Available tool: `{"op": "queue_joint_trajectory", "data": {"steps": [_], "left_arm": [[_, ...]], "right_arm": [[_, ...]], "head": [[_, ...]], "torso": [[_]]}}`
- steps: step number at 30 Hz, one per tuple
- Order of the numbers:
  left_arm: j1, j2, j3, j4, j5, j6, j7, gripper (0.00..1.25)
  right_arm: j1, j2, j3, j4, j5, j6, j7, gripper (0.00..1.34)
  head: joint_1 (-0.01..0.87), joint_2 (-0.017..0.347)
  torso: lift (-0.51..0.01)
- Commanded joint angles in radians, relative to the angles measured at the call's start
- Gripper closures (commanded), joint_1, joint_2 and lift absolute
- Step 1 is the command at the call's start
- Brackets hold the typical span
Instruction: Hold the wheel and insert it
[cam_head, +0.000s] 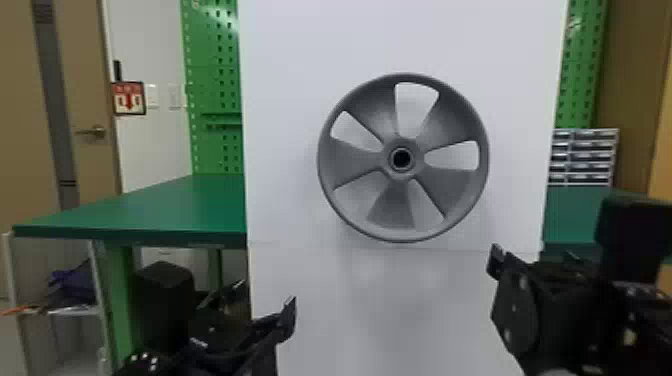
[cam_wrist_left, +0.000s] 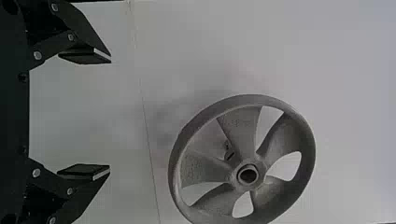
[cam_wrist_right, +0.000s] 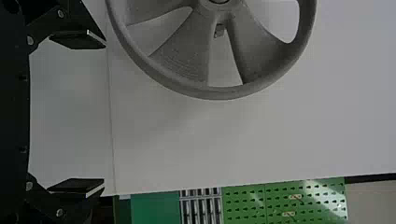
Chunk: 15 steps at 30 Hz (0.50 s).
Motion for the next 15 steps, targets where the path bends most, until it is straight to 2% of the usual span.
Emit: {"op": "queue_joint_trajectory", "data": {"steps": [1, 15], "left_arm": [[0.0, 0.0, 0.002, -0.001, 0.0, 0.0, 0.0, 0.42], [0.005, -0.008, 0.004, -0.001, -0.009, -0.002, 0.0, 0.42]], "right_arm": [[0.071, 0.004, 0.004, -0.005, 0.01, -0.03, 0.0, 0.24], [0.244, 0.024, 0.041, 0.0, 0.113, -0.226, -0.002, 0.24]], "head": [[0.181, 0.098], [0.181, 0.098]], "torso": [[-0.494], [-0.494]]}}
